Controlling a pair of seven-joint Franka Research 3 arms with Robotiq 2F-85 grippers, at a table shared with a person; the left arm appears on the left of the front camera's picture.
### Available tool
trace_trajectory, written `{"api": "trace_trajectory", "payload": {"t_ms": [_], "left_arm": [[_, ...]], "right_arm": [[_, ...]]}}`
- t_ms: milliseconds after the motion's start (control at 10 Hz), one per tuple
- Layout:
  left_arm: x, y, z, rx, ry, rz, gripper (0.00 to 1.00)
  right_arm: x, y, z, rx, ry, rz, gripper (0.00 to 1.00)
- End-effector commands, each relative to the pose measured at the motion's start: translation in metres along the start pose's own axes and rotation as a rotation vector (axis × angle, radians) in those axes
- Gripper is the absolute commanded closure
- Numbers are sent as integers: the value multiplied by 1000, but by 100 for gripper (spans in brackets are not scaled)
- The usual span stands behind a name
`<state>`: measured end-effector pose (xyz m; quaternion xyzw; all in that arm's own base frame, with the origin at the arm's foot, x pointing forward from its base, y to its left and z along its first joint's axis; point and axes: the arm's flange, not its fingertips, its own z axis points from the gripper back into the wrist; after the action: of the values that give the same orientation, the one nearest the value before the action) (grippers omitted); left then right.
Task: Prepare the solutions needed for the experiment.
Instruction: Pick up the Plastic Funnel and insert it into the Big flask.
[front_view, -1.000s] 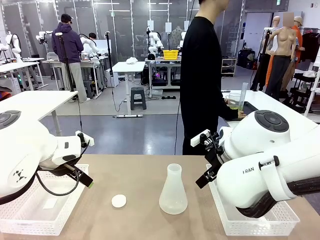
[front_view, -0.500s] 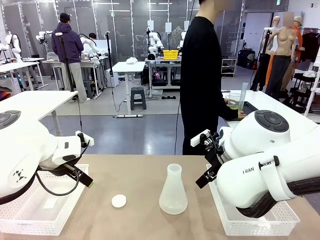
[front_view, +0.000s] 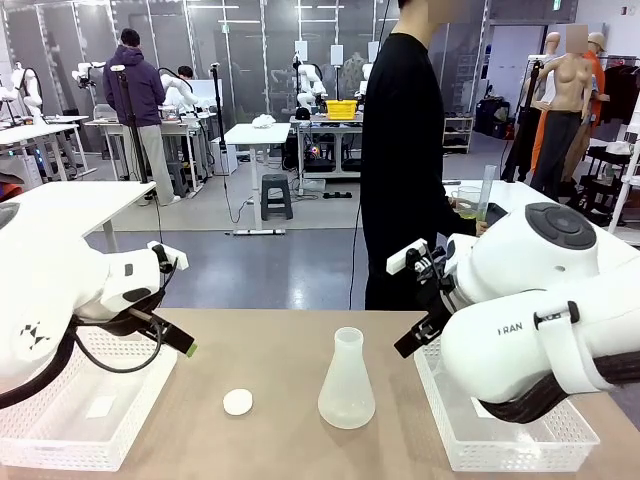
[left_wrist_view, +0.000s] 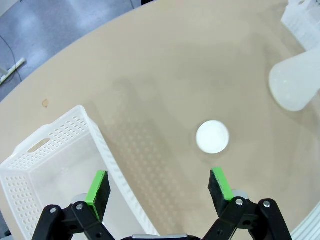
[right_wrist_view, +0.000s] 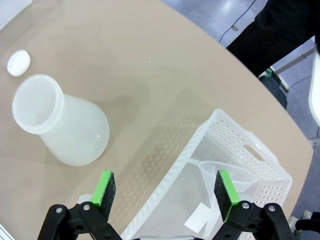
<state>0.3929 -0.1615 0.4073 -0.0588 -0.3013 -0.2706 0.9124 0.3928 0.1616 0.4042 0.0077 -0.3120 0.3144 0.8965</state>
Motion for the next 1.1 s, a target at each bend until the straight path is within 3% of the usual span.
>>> {"api": "trace_trajectory", "payload": {"t_ms": [0, 300, 400, 500, 800, 900, 1000], "left_arm": [[-5, 3, -8, 21, 26, -22, 0], [-5, 3, -8, 21, 26, -22, 0], [-4, 1, -6, 3, 16, 1, 0], [2, 6, 3, -151, -47, 92, 0], [17, 35, 18, -295, -81, 263, 0], [19, 39, 13, -382, -65, 251, 0], [14, 9, 27, -233, -76, 219, 0]], "right_arm": [[-5, 2, -10, 9, 23, 4, 0], [-2, 1, -2, 2, 8, 3, 0], [0, -6, -11, 34, 43, -26, 0], [2, -11, -6, 92, -8, -70, 0], [9, -32, 11, 240, -136, -229, 0], [7, -7, 3, 98, -35, -163, 0], [7, -7, 3, 98, -35, -163, 0]]}}
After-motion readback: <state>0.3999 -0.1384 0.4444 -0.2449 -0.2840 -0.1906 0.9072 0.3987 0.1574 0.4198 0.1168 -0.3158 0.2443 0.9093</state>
